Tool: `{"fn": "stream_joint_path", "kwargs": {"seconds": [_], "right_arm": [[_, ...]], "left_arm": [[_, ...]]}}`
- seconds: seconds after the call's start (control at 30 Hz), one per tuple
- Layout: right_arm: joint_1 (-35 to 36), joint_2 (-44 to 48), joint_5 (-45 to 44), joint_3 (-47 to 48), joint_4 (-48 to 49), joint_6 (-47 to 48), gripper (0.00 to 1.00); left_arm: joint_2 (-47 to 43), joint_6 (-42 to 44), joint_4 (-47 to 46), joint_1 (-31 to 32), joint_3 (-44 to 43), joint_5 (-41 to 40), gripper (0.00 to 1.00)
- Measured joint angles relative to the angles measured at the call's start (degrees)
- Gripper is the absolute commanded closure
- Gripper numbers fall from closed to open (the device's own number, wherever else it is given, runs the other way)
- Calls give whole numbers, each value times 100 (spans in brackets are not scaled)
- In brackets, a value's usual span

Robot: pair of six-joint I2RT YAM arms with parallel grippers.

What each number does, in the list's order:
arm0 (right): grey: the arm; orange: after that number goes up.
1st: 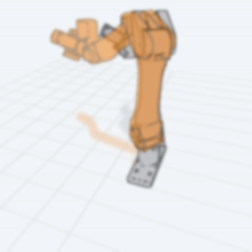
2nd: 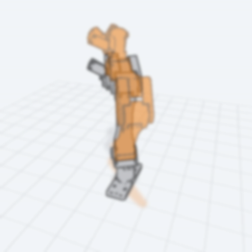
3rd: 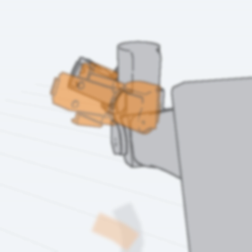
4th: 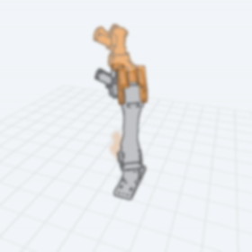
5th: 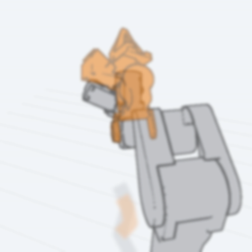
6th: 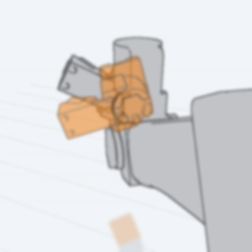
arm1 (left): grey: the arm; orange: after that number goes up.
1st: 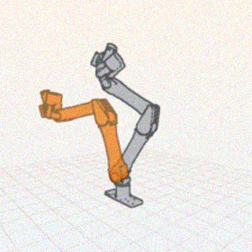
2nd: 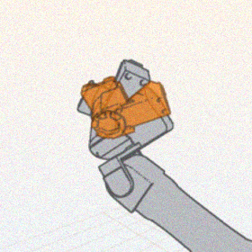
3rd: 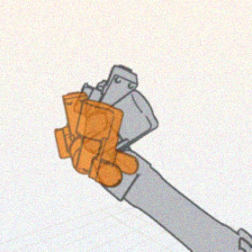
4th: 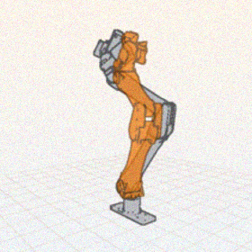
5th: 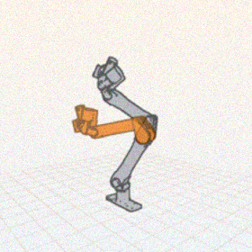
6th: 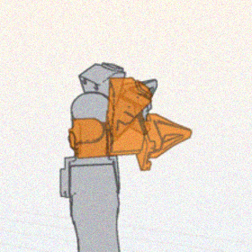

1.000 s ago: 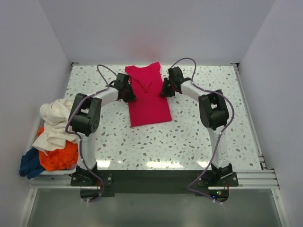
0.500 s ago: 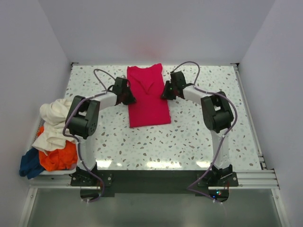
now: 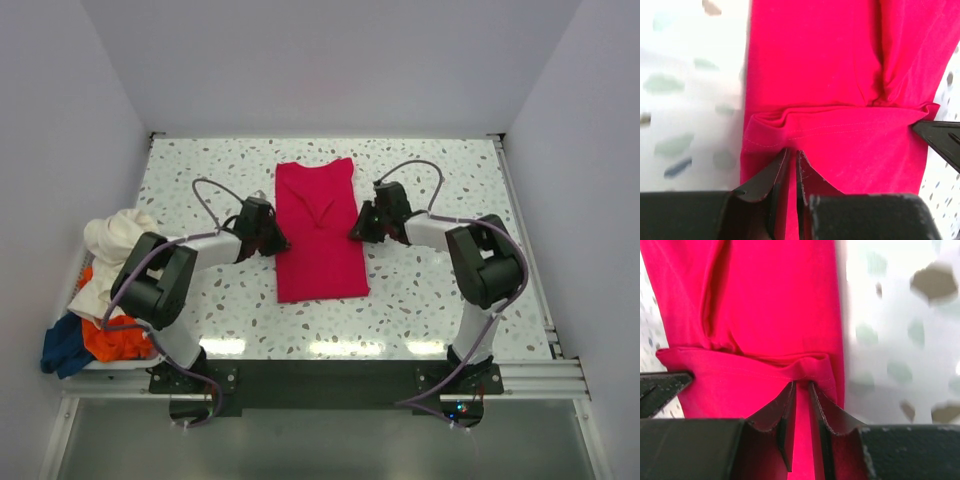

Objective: Fold and stack the t-shirts
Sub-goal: Fold the tshirt

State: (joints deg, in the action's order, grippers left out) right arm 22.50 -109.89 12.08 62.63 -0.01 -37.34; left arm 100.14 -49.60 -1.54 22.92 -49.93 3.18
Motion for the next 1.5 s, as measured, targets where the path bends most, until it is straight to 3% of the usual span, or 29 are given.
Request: {"fn": "stream_joint_path", "kwargs": {"seconds": [0.2,0.37,0.53,0.77,1.13,1.5], "right_arm": [[133,852,98,-1217,348,-59,79],[177,1172,138,-1633,459,-101,78],[181,1252,109,-1569,199,-22,76],[179,1572,-153,-1445,-708,203,75],[157,1587,-444,-1303,-1154,352,75],[-44,918,-651,-588,-1303,422,75]], "left_arm": [[-916,-103,-120,74,1032,2,83],[-1298,-68,-35,72,1342,-31,80],[-1366,52,24,72,1335,-50,74],[-1360,334,109,72,896,-37,75],[-610,529,-4,72,402,155,77],[-136,472,-197,72,170,223,78]]}}
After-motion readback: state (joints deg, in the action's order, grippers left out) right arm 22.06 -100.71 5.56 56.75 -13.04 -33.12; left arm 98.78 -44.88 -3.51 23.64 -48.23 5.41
